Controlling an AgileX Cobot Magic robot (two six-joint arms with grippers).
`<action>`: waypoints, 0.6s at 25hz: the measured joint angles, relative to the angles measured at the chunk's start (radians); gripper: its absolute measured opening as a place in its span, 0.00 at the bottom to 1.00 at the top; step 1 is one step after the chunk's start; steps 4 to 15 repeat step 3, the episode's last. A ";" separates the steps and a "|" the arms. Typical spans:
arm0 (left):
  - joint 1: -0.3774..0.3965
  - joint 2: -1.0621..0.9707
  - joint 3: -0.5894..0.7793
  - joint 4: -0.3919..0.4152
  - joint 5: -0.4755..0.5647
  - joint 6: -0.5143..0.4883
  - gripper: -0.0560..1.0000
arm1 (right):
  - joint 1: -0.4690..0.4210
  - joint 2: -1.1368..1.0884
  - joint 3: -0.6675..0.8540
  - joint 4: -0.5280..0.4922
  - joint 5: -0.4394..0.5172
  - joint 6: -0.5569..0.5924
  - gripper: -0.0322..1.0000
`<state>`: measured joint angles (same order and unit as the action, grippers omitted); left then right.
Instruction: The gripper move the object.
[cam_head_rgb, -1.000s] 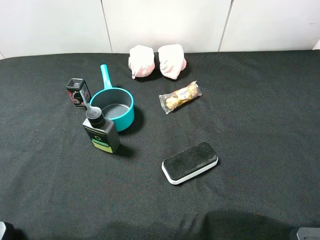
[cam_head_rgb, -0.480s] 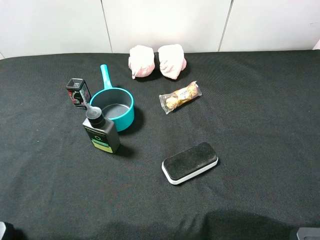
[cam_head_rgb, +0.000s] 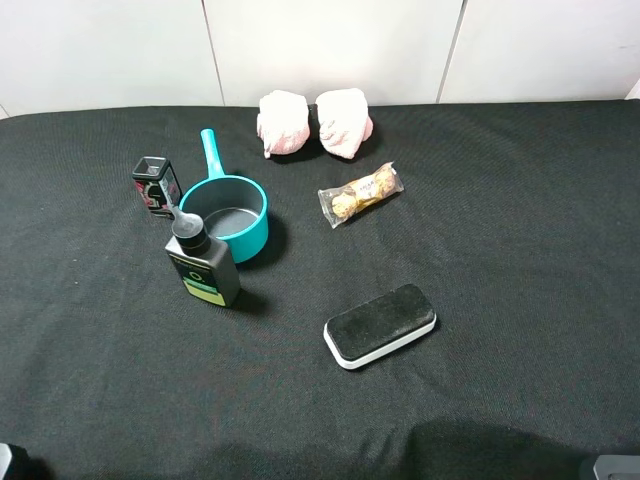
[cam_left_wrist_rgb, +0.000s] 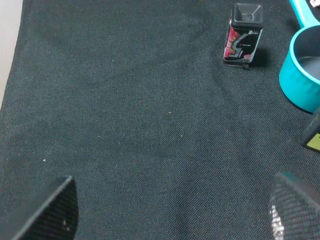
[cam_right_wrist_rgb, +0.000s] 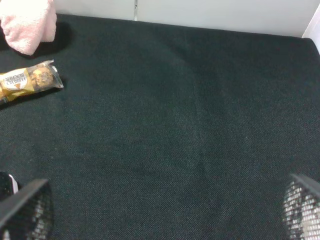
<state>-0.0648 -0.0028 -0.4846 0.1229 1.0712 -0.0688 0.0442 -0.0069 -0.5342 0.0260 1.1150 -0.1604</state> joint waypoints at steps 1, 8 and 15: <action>0.000 0.000 0.000 0.000 0.000 0.000 0.77 | 0.000 0.000 0.000 0.000 0.000 0.000 0.70; 0.000 0.000 0.000 0.000 0.000 0.000 0.77 | 0.000 0.000 0.000 0.000 0.000 0.000 0.70; 0.000 0.000 0.000 0.000 0.000 0.000 0.77 | 0.000 0.000 0.000 0.000 0.000 0.000 0.70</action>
